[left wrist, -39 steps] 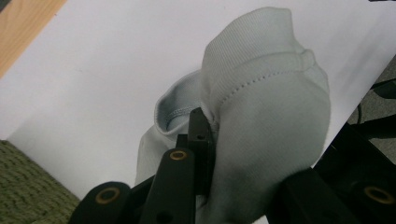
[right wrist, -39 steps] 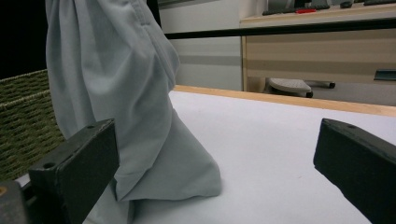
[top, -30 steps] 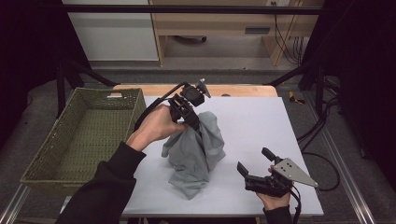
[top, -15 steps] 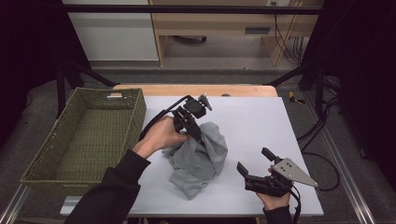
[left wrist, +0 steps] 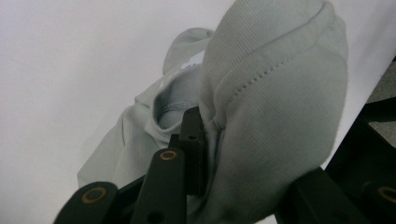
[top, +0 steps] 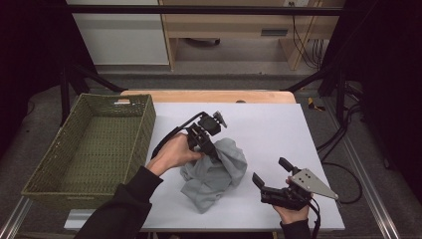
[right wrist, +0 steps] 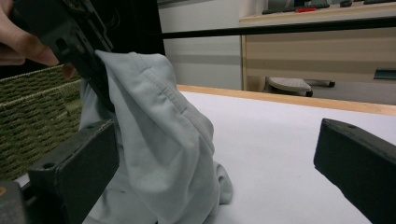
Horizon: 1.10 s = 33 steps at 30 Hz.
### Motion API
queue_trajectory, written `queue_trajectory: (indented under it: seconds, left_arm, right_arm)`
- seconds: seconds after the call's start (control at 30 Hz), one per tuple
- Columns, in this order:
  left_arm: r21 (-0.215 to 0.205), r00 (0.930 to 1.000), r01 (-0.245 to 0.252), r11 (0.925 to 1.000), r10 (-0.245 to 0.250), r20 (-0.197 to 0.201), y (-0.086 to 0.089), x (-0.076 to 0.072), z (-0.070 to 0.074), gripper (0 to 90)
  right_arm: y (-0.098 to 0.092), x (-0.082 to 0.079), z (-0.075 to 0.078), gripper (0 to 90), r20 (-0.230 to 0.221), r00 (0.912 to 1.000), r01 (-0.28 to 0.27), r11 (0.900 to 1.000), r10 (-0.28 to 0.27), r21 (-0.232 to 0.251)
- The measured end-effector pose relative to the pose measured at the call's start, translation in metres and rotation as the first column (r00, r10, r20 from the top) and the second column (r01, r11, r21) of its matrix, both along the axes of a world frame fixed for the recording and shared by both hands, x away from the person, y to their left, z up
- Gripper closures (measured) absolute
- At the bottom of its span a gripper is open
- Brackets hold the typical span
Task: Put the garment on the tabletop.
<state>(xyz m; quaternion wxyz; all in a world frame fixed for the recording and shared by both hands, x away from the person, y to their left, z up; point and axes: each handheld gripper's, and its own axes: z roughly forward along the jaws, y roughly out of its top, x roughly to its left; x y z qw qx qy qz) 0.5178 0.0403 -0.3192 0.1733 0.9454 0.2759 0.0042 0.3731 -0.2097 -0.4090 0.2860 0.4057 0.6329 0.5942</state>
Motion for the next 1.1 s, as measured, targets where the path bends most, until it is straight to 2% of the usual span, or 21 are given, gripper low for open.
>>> queue_trajectory:
  seconds: [0.13, 0.2, 0.37, 0.47, 0.6, 0.73, 0.9, 1.03, 1.1]
  left_arm:
    - [-0.019, 0.9999, 0.0, 0.9998, 0.0, -0.012, 0.001, 0.001, -0.005, 62.2]
    - [-0.033, 0.9998, 0.001, 0.9995, -0.002, -0.019, 0.001, 0.0, -0.008, 52.2]
    - [-0.077, 0.999, 0.021, 0.9968, -0.024, -0.037, 0.003, -0.001, -0.011, 35.8]
    - [-0.094, 0.999, 0.038, 0.9949, -0.04, -0.021, 0.004, -0.005, -0.011, 23.0]
    - [-0.103, 0.9992, 0.039, 0.9939, -0.04, -0.003, 0.009, -0.009, -0.01, 15.0]
    - [-0.109, 0.9984, 0.04, 0.9932, -0.035, 0.045, 0.014, -0.015, -0.008, 6.1]
    - [-0.13, 0.9964, 0.03, 0.9911, -0.019, 0.083, 0.025, -0.022, -0.001, 0.8]
    - [-0.177, 0.9929, 0.011, 0.9841, 0.01, 0.118, 0.036, -0.028, 0.005, 0.0]
    - [-0.222, 0.9884, -0.003, 0.9751, 0.037, 0.147, 0.043, -0.034, 0.007, 0.0]
  right_arm:
    - [0.0, 0.0, 0.0, 0.5, 0.002, 1.0, 0.002, 1.0, -0.002, 0.006]
    - [0.0, 0.0, 0.0, 0.5, -0.01, 0.9999, 0.007, 1.0, -0.007, 0.003]
    - [-0.001, 0.001, 0.0, 0.5, 0.006, 1.0, -0.001, 1.0, 0.001, 0.003]
    - [-0.001, 0.0, 0.0, 0.4, -0.003, 1.0, 0.005, 1.0, -0.005, 0.002]
    - [-0.001, 0.0, 0.001, 0.4, -0.003, 1.0, 0.0, 1.0, 0.0, 0.01]
    - [-0.002, 0.001, 0.001, 0.3, -0.003, 1.0, 0.001, 1.0, -0.001, 0.011]
    - [-0.001, 0.001, 0.001, 0.3, -0.003, 1.0, -0.001, 1.0, 0.001, 0.011]
    - [-0.002, 0.002, 0.0, 0.3, 0.003, 1.0, -0.006, 1.0, 0.006, 0.003]
    - [-0.001, 0.001, 0.001, 0.3, -0.009, 1.0, -0.003, 1.0, 0.003, 0.014]
